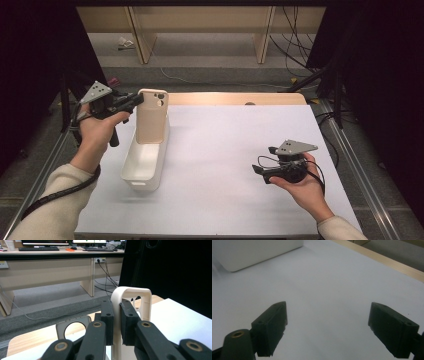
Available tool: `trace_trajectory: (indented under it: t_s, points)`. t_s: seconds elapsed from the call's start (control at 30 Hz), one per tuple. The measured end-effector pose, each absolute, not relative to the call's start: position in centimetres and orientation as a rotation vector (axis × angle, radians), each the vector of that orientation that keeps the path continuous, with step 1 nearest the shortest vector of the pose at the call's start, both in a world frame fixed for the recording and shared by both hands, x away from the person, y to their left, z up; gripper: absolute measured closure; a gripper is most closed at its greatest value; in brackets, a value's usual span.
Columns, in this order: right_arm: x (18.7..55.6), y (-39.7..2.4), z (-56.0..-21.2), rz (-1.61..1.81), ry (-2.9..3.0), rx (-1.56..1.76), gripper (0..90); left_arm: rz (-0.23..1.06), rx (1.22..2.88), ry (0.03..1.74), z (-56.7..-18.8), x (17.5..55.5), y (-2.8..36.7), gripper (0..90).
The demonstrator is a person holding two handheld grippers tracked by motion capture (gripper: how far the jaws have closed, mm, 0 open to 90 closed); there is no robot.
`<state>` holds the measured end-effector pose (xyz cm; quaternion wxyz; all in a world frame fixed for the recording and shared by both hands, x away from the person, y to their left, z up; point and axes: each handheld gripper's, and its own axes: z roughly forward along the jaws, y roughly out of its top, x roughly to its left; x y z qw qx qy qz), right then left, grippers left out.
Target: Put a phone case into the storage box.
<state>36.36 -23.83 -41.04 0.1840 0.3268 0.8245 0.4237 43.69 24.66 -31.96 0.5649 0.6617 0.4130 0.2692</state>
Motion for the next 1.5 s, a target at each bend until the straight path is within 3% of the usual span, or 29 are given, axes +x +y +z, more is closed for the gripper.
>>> trace_trajectory:
  t_s: [1.5]
  points:
    - [36.5,-23.9,-41.1,1.204,2.326,0.928,16.5,0.677,1.535,0.996,-33.1,45.8,26.3,82.3]
